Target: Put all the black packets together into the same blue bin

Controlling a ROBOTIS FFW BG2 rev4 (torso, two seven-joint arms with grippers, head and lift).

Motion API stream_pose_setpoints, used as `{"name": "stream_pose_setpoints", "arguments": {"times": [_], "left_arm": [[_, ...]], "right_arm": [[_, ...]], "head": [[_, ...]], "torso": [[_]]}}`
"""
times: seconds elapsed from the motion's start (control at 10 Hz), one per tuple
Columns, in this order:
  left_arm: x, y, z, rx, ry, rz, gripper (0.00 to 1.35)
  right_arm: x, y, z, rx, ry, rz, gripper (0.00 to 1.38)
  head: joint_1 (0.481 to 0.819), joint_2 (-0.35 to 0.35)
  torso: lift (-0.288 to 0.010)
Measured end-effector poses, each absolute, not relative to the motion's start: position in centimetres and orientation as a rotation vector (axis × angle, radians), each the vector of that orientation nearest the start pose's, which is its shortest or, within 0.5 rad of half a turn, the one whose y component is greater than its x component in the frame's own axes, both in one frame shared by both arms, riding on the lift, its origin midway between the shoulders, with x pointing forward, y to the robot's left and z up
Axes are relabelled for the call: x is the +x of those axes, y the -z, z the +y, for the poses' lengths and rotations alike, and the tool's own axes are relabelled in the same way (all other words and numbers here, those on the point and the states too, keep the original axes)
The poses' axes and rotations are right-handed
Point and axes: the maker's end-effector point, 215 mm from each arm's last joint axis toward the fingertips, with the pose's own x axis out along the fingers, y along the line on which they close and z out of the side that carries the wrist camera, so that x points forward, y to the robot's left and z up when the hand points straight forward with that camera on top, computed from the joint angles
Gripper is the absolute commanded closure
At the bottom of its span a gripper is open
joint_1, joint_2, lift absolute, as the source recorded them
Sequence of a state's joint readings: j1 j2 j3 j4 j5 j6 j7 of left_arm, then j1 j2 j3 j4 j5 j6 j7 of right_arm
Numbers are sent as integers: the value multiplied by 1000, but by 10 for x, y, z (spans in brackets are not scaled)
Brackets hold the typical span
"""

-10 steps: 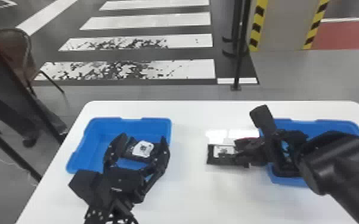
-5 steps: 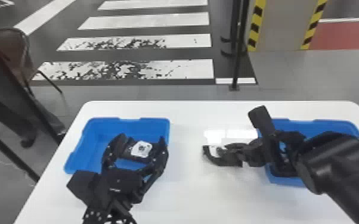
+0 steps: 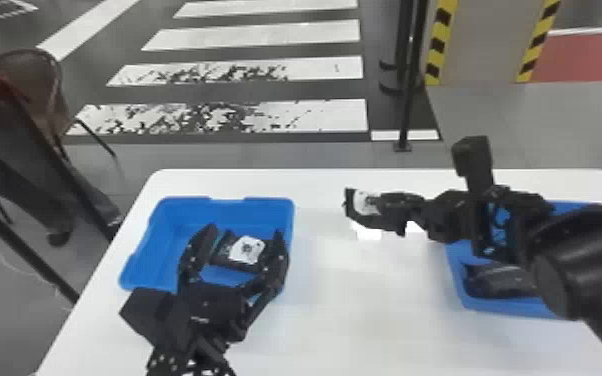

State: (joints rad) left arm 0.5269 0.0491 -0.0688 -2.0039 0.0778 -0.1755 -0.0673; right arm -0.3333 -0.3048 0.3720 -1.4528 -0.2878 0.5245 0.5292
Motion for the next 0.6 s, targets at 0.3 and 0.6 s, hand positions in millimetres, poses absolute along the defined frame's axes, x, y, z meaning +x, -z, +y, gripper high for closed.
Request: {"name": "stream_pose_setpoints", "arguments": {"times": [0.3,0.6], "left_arm": [[430,317,187,-68,136,-91,131],[430,315,189,-66,133,-99,131]], "right_arm": [[573,365,-187,-39,-560,398,1058],[528,378,-303,-75,-306,452,1046]], "head": [[695,13],[695,-110]], "torso": [[-110],[-110]]}}
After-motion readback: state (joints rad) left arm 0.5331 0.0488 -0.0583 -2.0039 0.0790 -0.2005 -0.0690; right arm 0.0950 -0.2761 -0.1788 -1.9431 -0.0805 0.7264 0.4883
